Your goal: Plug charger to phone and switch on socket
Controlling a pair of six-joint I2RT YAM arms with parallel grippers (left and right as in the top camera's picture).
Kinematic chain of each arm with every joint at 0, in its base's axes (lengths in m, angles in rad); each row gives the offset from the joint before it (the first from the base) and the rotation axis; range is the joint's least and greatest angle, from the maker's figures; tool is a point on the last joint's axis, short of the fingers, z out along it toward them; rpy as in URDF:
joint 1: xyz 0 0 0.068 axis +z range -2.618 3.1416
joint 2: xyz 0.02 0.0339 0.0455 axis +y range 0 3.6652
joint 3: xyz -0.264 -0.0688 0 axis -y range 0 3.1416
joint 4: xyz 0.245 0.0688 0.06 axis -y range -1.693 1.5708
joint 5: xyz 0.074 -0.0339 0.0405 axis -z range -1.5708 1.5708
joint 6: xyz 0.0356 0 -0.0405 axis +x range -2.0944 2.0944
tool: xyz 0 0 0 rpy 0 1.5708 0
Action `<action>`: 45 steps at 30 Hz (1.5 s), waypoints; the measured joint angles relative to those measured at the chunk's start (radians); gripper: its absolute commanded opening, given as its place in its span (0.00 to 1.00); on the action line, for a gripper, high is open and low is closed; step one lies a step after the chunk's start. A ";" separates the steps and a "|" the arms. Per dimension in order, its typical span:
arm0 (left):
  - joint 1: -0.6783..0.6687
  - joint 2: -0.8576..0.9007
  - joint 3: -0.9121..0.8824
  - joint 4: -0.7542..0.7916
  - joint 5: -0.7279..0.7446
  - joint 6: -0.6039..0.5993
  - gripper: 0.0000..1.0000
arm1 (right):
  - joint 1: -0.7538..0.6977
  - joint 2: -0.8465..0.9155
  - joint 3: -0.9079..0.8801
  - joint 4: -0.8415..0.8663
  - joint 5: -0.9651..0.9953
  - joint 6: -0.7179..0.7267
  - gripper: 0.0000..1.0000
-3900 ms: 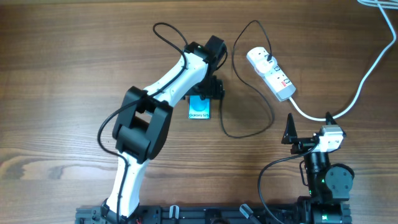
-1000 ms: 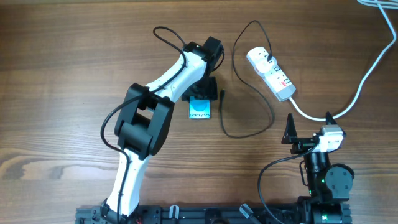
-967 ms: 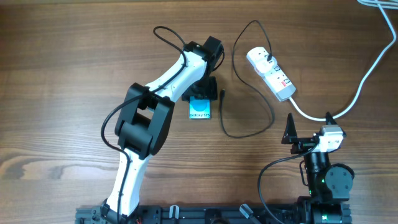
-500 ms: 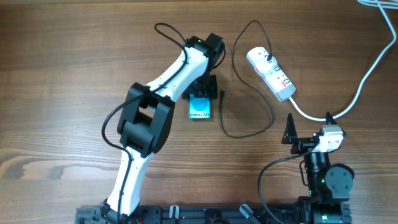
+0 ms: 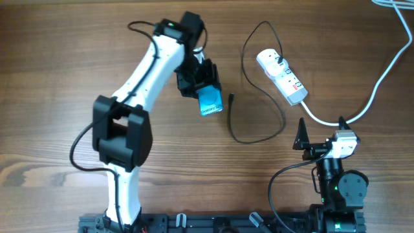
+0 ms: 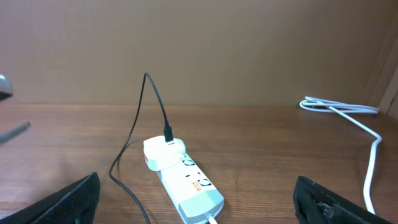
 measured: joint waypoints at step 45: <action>0.220 -0.006 0.000 0.016 1.035 0.000 0.61 | -0.005 0.716 1.001 -0.812 -0.431 0.328 1.00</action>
